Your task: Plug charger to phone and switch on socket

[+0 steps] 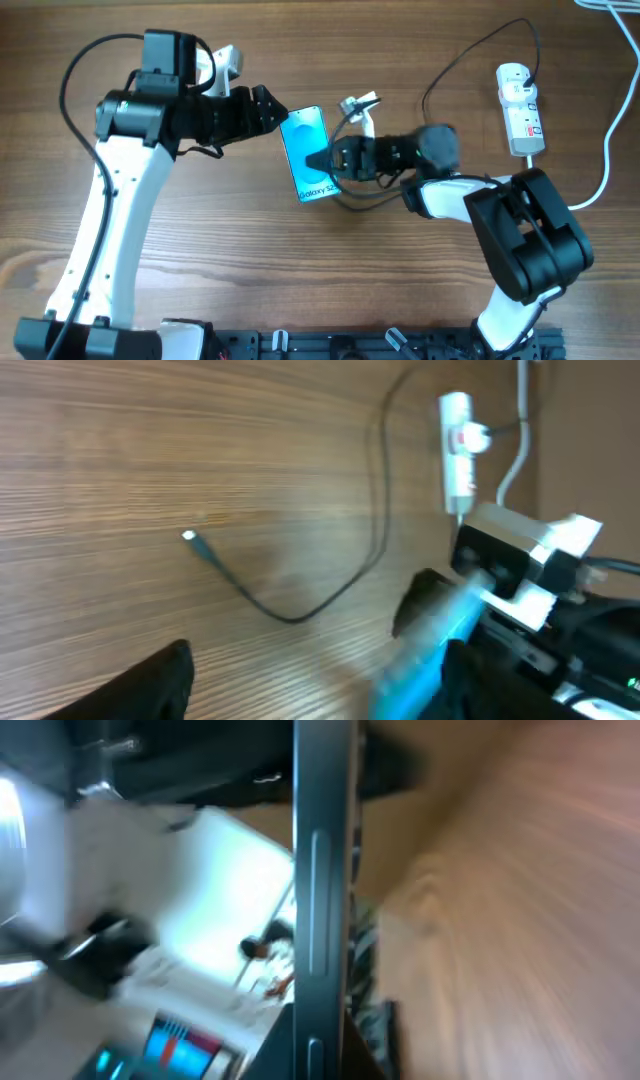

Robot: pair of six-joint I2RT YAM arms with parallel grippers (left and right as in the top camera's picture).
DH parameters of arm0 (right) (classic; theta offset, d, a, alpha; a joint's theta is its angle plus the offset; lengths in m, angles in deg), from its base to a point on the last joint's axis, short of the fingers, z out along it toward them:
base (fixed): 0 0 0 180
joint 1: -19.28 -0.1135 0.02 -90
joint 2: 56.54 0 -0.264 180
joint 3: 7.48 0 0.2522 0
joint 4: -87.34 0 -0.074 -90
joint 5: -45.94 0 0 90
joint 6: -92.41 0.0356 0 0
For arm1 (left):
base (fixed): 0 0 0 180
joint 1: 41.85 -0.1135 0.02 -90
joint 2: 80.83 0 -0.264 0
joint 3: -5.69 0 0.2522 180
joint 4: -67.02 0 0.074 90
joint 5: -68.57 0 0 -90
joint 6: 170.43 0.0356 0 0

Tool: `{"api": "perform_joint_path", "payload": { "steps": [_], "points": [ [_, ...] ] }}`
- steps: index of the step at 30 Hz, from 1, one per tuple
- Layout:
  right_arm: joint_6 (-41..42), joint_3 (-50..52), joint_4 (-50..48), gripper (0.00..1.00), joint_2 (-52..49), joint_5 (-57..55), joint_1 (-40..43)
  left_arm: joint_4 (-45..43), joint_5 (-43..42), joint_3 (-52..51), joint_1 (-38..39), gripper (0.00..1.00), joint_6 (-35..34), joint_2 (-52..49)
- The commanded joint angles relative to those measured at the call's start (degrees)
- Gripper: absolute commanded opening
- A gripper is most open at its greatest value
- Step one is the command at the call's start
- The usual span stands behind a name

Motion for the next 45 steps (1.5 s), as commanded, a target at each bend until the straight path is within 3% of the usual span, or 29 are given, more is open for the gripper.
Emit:
{"api": "perform_joint_path", "payload": {
  "steps": [1, 4, 5, 10, 15, 19, 22, 27, 29, 33, 36, 40, 45],
  "points": [
    [18.3, -0.2, -4.6, 0.04, 0.6, 1.6, -0.2, -1.2, -8.0, 0.3, 0.3, 0.82, 3.0, -1.1],
    [18.5, -0.2, -4.6, 0.04, 0.5, 1.1, -0.3, -3.3, -19.4, 0.3, 0.9, 0.82, 8.6, -1.1],
    [18.5, -0.2, -4.6, 0.04, 0.5, 0.2, -0.3, -3.5, -19.5, 0.3, 1.3, 0.81, 8.7, -1.1],
    [19.8, -0.7, -4.6, 0.04, 0.5, -2.2, -0.3, -3.1, -13.1, 0.2, 3.6, 0.79, 8.6, -1.1],
    [18.2, -0.7, -4.5, 0.04, 0.5, -2.6, -0.3, -4.5, -2.4, 0.2, 3.7, 0.84, 8.0, -1.1],
    [18.2, -0.7, -4.6, 0.04, 0.5, -3.8, -0.3, -5.9, -3.5, 0.2, 3.0, 0.86, 1.9, -1.1],
    [18.5, -0.7, -4.6, 0.04, 0.5, -6.6, -0.3, -5.8, -9.4, 0.2, 4.4, 0.86, 2.0, -1.1],
    [20.3, -4.8, -4.6, 0.04, 0.6, -3.2, -0.3, -5.0, -8.6, 0.0, 5.6, 0.85, 2.0, -1.1],
    [21.5, -6.6, -4.6, 0.04, 0.6, -3.1, -0.5, -5.1, -9.3, 0.0, 5.7, 0.80, 2.0, -1.1],
    [21.4, -7.8, -4.6, 0.04, 0.6, -3.7, -2.1, -9.3, -20.3, 0.0, 5.7, 0.70, 1.8, -1.1],
    [21.5, -7.8, -4.6, 0.05, 0.6, -4.4, -2.2, -11.2, -21.3, 0.0, 5.7, 0.69, -2.2, -1.1],
    [21.5, -9.7, -4.6, 0.04, 0.6, -4.3, -2.9, -12.9, -24.2, 0.0, 5.7, 0.65, -2.3, -1.1],
    [21.4, -14.5, -4.6, 0.04, 0.6, 3.5, -3.3, -12.0, -25.8, 0.0, 5.7, 0.44, -2.3, -1.1]
  ]
}}
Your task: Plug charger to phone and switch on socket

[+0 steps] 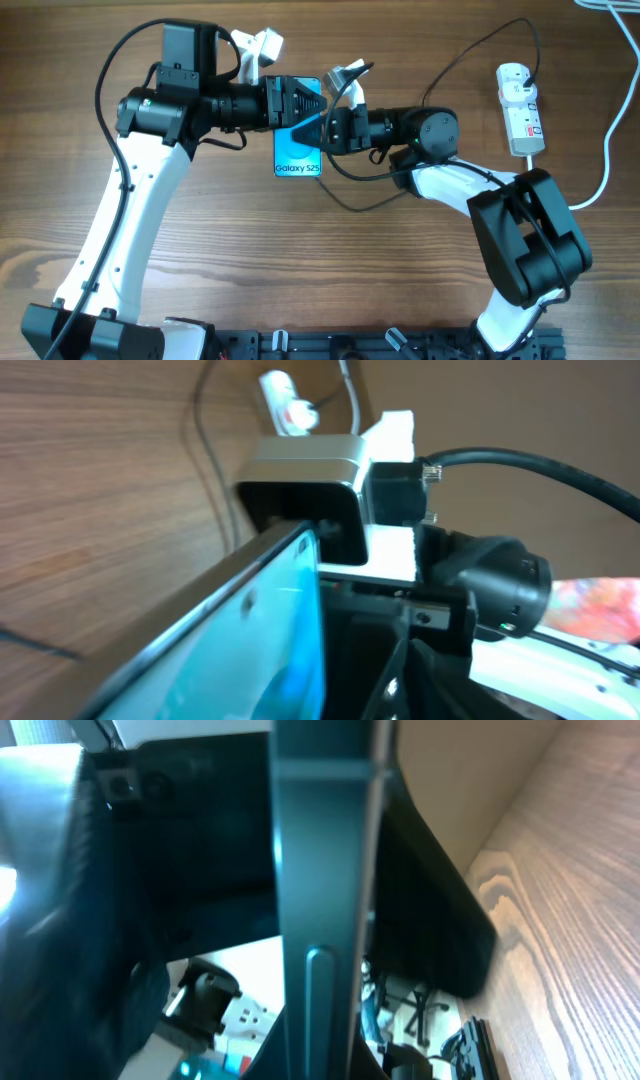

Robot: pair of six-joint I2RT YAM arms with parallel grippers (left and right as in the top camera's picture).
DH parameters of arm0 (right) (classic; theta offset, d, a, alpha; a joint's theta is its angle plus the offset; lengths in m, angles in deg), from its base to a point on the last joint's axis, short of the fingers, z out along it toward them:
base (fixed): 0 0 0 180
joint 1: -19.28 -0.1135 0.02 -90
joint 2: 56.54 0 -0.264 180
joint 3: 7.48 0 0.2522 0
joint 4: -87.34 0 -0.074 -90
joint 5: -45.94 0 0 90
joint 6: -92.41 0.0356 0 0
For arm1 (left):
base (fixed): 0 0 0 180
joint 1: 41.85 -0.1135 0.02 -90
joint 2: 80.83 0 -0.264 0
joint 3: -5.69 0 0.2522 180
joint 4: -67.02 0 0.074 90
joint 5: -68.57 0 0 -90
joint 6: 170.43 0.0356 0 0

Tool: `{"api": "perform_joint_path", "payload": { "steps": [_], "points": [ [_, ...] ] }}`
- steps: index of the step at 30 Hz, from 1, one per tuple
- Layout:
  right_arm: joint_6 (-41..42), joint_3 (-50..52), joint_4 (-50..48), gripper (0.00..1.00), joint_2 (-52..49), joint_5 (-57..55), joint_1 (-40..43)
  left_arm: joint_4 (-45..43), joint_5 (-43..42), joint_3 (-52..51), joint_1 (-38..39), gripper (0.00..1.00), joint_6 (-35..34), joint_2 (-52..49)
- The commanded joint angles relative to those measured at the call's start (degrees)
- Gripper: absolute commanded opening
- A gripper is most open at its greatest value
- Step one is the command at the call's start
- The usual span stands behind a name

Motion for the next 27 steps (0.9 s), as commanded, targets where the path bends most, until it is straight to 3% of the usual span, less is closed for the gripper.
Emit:
{"api": "perform_joint_path", "payload": {
  "steps": [1, 6, 9, 11, 15, 16, 22, 27],
  "points": [
    [0.7, -2.4, -4.3, 0.04, 0.1, 6.4, -0.9, 0.3, -5.9, 0.0, 1.0, 0.39, 0.5, 0.2],
    [-1.2, -2.4, -4.3, 0.04, 0.1, 10.8, -0.9, 2.6, -5.8, 0.0, 1.0, 0.21, 0.7, 0.2],
    [-2.3, -2.4, -4.3, 0.04, 0.1, 13.2, -0.9, 2.6, -5.8, 0.0, 1.0, 0.17, 0.7, 0.2],
    [-2.9, -2.4, -4.3, 0.07, 0.1, 14.4, -0.8, 2.6, -5.8, 0.0, 1.0, 0.08, 0.7, 0.2],
    [-3.8, -2.4, -4.3, 0.61, 0.0, 14.6, -0.8, 2.7, -5.8, 0.0, 1.0, 0.04, 0.7, 0.2],
    [-3.8, -2.4, -4.3, 0.69, 0.0, 14.7, -0.8, 2.7, -5.8, 0.0, 1.0, 0.04, 0.7, 0.2],
    [-3.7, -2.4, -4.1, 1.00, 0.0, 16.7, 0.8, 5.9, 3.5, 0.0, 0.2, 0.04, -2.8, 0.2],
    [-4.1, -2.3, -3.0, 1.00, -0.1, 17.9, 3.8, 10.4, 15.3, 0.0, -6.0, 0.04, -9.6, 0.2]
  ]
}}
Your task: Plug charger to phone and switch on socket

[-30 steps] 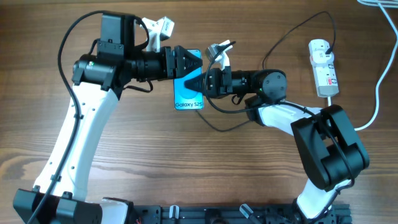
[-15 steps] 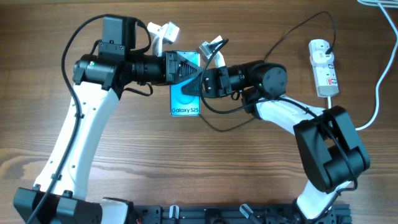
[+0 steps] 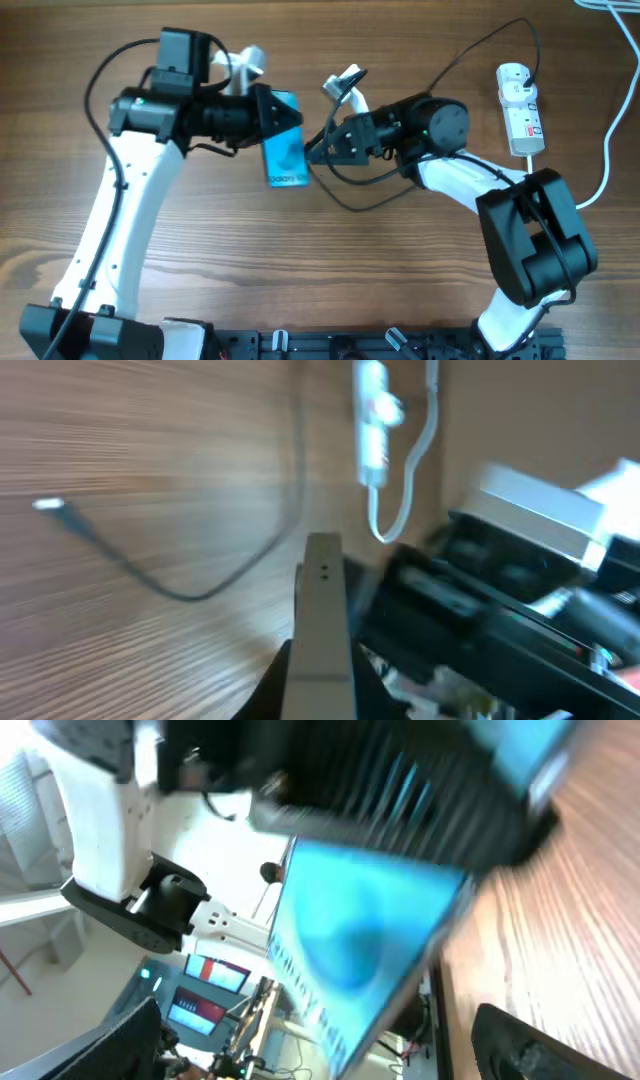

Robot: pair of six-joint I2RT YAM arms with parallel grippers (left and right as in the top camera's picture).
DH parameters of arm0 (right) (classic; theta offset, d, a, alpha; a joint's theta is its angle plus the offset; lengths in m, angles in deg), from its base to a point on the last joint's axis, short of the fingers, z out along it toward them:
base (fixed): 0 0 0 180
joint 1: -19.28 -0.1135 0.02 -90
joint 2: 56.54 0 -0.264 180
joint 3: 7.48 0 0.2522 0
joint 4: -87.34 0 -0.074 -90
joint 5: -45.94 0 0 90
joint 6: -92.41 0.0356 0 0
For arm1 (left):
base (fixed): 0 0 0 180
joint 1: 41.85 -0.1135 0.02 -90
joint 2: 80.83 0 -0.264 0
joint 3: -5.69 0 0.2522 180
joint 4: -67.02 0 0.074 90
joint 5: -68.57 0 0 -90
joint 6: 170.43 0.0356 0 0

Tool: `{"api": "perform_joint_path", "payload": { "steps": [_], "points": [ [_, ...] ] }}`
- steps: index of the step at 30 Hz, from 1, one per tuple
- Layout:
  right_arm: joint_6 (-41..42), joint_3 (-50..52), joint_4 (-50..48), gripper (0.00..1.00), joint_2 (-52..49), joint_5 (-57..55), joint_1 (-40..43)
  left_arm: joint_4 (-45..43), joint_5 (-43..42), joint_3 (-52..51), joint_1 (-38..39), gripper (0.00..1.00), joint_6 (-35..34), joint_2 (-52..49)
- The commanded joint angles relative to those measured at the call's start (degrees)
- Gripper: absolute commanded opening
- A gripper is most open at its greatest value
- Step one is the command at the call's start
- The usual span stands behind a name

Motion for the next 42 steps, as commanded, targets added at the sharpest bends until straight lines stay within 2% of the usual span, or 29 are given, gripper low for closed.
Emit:
{"api": "perform_joint_path", "payload": {
  "steps": [1, 5, 7, 9, 11, 12, 14, 16, 17, 20, 24, 29, 32, 33, 35, 36, 38, 40, 42],
  "points": [
    [-2.0, 0.0, -2.9, 1.00, -0.7, 2.7, 1.2, 2.0, 12.7, 0.3, -4.4, 0.04, -5.4, 0.4],
    [-9.4, 0.4, 5.4, 0.99, -0.7, 3.9, 1.0, 2.4, 20.0, -0.7, -5.0, 0.04, -5.7, -0.5],
    [-17.2, 1.2, 15.6, 1.00, -0.7, 3.2, 1.0, 1.0, 20.1, -1.9, -5.0, 0.04, -6.4, -3.1],
    [-29.8, 2.1, 30.7, 1.00, -0.7, 1.3, 1.0, -0.2, 17.2, -2.1, -5.1, 0.04, -6.9, -7.4],
    [-42.2, 2.3, 45.3, 1.00, -0.7, -2.0, 1.0, -2.1, 9.8, -2.1, -5.5, 0.04, -6.1, -10.8],
    [-47.6, 2.3, 55.6, 1.00, -0.7, -6.7, 1.0, -4.7, 1.1, -2.1, -6.3, 0.04, -3.7, -13.5],
    [-54.3, 2.3, 67.0, 0.99, -0.7, -12.7, 1.0, -7.7, -11.3, -2.1, -7.9, 0.04, -0.1, -16.6],
    [-61.4, 2.3, 77.4, 1.00, -0.7, -19.5, 1.0, -10.7, -28.5, -2.1, -10.0, 0.04, 7.4, -18.6],
    [-64.7, 2.3, 83.7, 0.99, -0.7, -24.4, 1.0, -12.1, -36.0, -2.1, -11.6, 0.04, 8.2, -19.1],
    [-68.3, 2.3, 92.0, 0.99, -0.6, -31.7, 0.0, -12.7, -40.7, -2.1, -14.3, 0.04, 8.2, -19.1],
    [-71.7, 2.3, 101.6, 0.99, -0.1, -38.5, -1.5, -12.5, -41.4, -2.1, -15.3, 0.04, 8.7, -19.1],
    [-81.9, 2.3, 114.9, 1.00, -0.2, -50.9, -5.1, -12.7, -40.6, -2.1, -14.5, 0.04, 12.0, -19.1],
    [-78.8, 2.3, 113.5, 0.99, -0.2, -51.9, -5.6, -9.7, -40.6, -2.1, -14.3, 0.04, 13.1, -19.1],
    [-77.9, 2.2, 113.7, 0.69, -0.2, -52.3, -5.6, -9.5, -40.5, -2.1, -14.1, 0.04, 14.7, -19.1],
    [-77.7, -0.4, 118.8, 0.28, -0.1, -61.2, -6.0, -9.6, -39.1, -2.1, -15.0, 0.04, 14.1, -19.1],
    [-82.2, -5.2, 125.9, 0.27, -0.1, -65.6, -6.7, -9.7, -38.7, -2.1, -17.0, 0.04, 12.4, -19.1],
    [-86.6, -14.2, 136.1, 0.32, -0.1, -76.5, -8.5, -9.6, -36.2, -2.1, -20.2, 0.04, 11.1, -19.2],
    [-93.1, -20.7, 138.6, 0.43, -0.1, -83.1, -10.9, -9.6, -35.4, -2.1, -21.7, 0.04, 11.1, -19.2],
    [-95.4, -21.0, 135.7, 0.45, -0.2, -86.0, -12.3, -8.9, -32.0, -2.1, -22.0, 0.04, 11.1, -19.3]
  ]
}}
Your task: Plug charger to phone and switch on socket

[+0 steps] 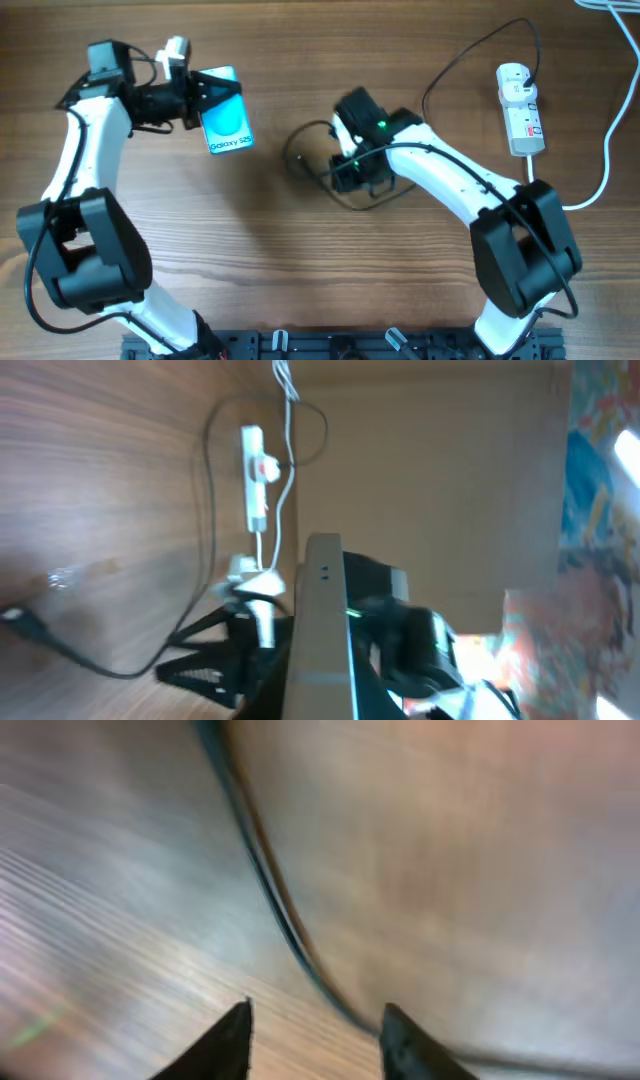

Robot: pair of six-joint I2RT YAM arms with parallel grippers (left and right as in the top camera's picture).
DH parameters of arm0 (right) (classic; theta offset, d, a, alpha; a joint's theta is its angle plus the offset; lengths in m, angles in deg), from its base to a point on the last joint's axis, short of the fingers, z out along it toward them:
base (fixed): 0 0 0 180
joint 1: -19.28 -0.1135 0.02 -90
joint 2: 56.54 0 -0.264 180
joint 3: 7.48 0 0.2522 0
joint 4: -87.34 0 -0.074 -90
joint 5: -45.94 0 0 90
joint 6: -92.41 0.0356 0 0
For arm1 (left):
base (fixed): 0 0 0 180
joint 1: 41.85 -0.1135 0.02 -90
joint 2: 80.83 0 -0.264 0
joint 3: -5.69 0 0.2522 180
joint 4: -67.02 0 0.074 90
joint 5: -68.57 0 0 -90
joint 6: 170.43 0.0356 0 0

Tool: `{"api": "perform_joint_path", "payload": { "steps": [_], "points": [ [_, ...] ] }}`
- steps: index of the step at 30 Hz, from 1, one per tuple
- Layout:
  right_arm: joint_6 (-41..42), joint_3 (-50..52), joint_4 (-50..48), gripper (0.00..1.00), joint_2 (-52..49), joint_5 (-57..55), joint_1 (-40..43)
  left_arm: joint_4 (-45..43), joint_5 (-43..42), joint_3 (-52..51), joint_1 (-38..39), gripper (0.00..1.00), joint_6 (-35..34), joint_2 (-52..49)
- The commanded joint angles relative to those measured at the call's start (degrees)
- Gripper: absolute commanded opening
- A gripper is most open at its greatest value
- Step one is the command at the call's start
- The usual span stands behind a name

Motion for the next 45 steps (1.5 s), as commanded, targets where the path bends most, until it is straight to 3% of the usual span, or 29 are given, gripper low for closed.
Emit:
{"api": "perform_joint_path", "payload": {
  "steps": [1, 6, 9, 16, 19, 22, 26, 28, 32, 34, 38, 40, 43, 45],
  "points": [
    [-6.7, -1.3, -3.3, 0.44, -0.6, -10.2, -2.2, 1.4, 5.6, 0.2, -0.3, 0.04, -0.6, -0.1],
    [-10.1, -0.7, -12.2, 0.43, -5.9, -9.4, -2.8, 2.3, 6.8, 0.2, -0.3, 0.04, -0.6, -1.8],
    [-15.5, -0.7, -15.7, 0.40, -10.1, -2.0, -2.8, 2.2, 6.8, 0.2, -0.3, 0.04, -0.5, -3.7],
    [-14.8, -0.7, -20.4, 0.32, -10.7, 0.2, -2.8, 0.2, 6.8, 0.2, 2.6, 0.04, -0.2, -3.7],
    [-15.0, -0.7, -13.9, 0.32, -10.7, 3.8, -2.8, -0.9, 6.9, 0.2, 3.2, 0.04, -0.2, -3.7],
    [-14.9, -0.7, -3.7, 0.25, -10.7, 3.7, -2.8, -0.8, 6.9, 0.2, 3.2, 0.04, -0.2, -3.7],
    [-14.8, -0.7, 4.8, 0.26, -10.7, -5.6, -2.8, -0.8, 7.6, 0.2, 3.2, 0.04, -0.2, -3.7],
    [-15.0, -0.7, 6.6, 0.33, -10.7, -6.4, -2.8, -0.8, 7.7, 0.2, 3.2, 0.04, -0.2, -3.7],
    [-14.8, -2.0, 4.6, 0.41, -10.7, -6.4, -2.8, -1.7, 7.7, 0.2, 3.0, 0.04, -0.4, -3.7],
    [-15.1, -7.8, 6.3, 0.40, -10.7, -5.2, -2.8, -2.0, 7.7, 0.2, 3.0, 0.04, -0.4, -3.7],
    [-18.4, -15.0, 4.3, 0.45, -10.7, 0.2, -2.8, -8.3, 9.2, 0.2, 0.8, 0.04, -8.9, -3.7],
    [-18.3, -14.7, 2.0, 0.45, -11.4, 0.4, -2.8, -10.8, 9.2, 0.2, -1.4, 0.04, -12.5, -3.7],
    [-18.3, -13.6, -2.1, 0.44, -12.5, 0.4, -2.8, -11.1, 9.2, 0.2, -3.7, 0.04, -12.4, -3.7],
    [-17.8, -13.0, -3.8, 0.37, -13.2, 0.6, -3.2, -11.1, 9.2, 0.2, -3.9, 0.04, -12.4, -3.7]
  ]
}}
